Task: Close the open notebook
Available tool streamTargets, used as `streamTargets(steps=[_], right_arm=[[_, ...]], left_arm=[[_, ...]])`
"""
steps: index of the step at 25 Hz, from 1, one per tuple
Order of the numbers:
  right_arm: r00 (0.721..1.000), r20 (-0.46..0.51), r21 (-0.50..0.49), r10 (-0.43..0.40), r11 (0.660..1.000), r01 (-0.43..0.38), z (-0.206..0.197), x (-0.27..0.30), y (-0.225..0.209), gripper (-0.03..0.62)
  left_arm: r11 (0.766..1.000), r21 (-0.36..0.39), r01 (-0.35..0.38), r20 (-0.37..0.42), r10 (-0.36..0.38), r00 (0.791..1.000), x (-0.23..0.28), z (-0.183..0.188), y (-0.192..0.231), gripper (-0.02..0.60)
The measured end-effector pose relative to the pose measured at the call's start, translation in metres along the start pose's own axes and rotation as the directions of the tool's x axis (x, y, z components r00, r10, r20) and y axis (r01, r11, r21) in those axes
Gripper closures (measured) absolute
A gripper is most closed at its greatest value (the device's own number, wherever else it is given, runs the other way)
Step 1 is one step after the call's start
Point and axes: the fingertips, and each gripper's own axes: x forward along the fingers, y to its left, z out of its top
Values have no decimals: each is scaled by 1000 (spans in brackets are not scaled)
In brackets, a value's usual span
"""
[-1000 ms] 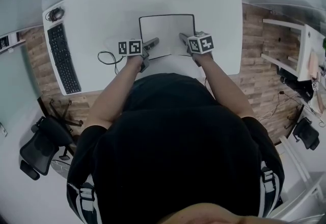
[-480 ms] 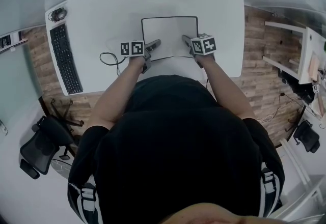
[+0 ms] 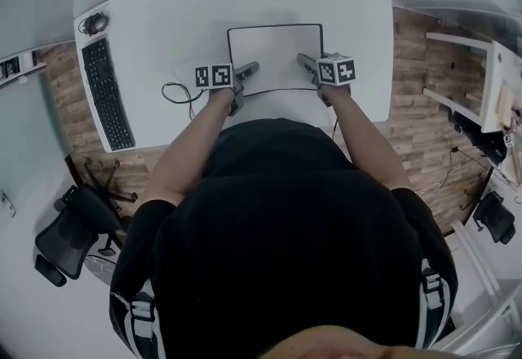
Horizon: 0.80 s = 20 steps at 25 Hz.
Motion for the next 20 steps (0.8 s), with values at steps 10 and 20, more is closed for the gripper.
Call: streamTargets(steps=[10,20], right_arm=[[999,48,107,4,994,-9,-7,-13,-27,445],[996,75,156,-38,987,26,-14,-30,-49,454]], left_arm=[[1000,-1,-6,1,6,1000,3,-2,0,532],[1000,0,-9,3,9,1000,4,-3,-3,532]])
